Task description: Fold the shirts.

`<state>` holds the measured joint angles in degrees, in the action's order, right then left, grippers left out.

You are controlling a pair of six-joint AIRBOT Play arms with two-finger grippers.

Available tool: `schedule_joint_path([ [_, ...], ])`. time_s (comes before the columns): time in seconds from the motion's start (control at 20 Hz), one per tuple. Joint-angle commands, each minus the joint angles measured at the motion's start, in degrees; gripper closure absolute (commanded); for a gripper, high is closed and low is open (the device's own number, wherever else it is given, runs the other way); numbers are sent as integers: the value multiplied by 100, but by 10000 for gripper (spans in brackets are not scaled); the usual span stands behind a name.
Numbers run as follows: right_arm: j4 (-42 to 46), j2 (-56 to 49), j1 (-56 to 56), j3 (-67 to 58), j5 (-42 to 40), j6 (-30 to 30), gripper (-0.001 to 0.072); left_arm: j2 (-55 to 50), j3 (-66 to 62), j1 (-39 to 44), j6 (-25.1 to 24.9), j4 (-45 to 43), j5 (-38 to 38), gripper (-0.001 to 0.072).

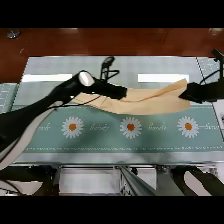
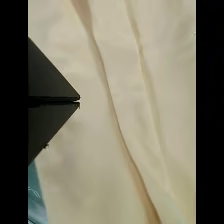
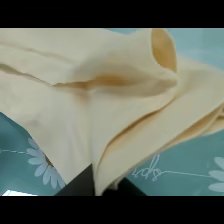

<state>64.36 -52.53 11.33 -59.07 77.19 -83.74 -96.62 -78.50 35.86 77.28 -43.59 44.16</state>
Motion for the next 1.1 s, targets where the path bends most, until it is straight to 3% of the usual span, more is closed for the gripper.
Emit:
schedule_joint_path([
  [0.0, 37, 1095, -2, 527, -15, -271, 685, -1158, -1110, 748, 470, 76, 350, 685],
  [0.15, -140, 1276, -2, 527, 68, -313, 685, -1808, -1626, 1335, 581, 581, 428, 685],
  [0.25, -260, 1270, -2, 527, 55, -328, 685, -2074, -1947, 1580, 566, 828, 905, 684],
  [0.35, -260, 1270, -2, 527, 26, -400, 685, -2074, -2127, 1513, 339, 800, 1176, 684],
  [0.65, -918, 1034, -173, 492, -212, -367, 685, -1364, -2262, -238, 339, 302, 2186, 685],
  [0.85, -938, 4, -1515, -188, -697, -415, 685, -529, -2227, -1606, 638, -817, 3112, 684],
  [1.05, -942, -1849, -2758, -1864, -833, -487, 684, 1390, -787, -2662, 415, -1331, 2712, 684],
])
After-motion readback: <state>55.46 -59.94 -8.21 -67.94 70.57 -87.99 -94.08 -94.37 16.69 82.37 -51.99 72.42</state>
